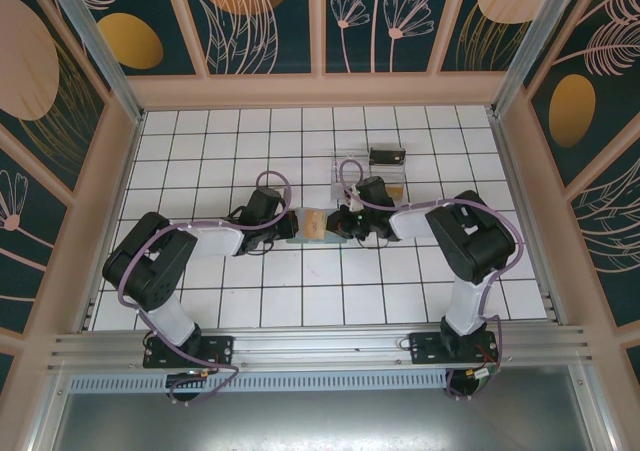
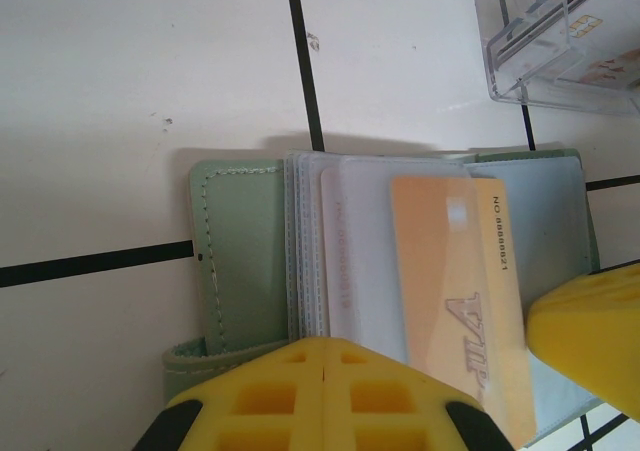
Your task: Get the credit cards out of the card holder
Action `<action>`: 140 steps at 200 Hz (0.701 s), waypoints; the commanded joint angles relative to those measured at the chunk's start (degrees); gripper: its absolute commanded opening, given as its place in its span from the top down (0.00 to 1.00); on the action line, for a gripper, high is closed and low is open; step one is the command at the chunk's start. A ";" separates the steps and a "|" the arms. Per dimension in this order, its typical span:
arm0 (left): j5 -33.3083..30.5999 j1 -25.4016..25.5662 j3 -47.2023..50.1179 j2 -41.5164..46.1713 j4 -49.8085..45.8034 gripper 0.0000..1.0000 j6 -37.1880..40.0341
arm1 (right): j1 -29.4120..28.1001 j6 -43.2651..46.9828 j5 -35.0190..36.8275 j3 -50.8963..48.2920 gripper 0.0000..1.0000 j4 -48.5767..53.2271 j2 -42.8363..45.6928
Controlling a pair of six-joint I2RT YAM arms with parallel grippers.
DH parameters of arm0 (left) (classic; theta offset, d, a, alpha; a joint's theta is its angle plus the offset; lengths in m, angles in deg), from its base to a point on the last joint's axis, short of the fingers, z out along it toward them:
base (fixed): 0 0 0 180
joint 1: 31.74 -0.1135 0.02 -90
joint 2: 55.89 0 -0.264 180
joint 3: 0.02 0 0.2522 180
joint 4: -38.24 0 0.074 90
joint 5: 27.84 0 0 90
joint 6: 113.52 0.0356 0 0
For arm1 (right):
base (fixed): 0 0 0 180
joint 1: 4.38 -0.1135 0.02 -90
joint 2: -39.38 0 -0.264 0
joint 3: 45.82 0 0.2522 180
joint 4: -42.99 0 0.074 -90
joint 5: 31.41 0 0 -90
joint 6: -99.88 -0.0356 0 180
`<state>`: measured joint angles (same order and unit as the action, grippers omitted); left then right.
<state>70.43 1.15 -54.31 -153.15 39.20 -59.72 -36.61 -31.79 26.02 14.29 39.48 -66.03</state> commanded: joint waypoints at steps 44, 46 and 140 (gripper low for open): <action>-1.33 -0.36 0.52 -2.75 -5.98 1.00 0.52 | -0.47 -0.10 -0.29 0.29 0.82 -0.91 -0.32; -1.33 -0.36 0.54 -2.76 -6.01 1.00 0.46 | -0.45 -0.17 -0.12 0.42 0.82 -0.74 -0.48; -0.80 -0.37 0.46 -3.08 -5.67 1.00 0.40 | -1.78 -0.71 1.65 3.62 0.79 1.97 -3.20</action>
<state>70.65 1.15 -54.53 -153.45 39.23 -59.72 -37.46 -32.49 25.91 15.86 39.43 -67.10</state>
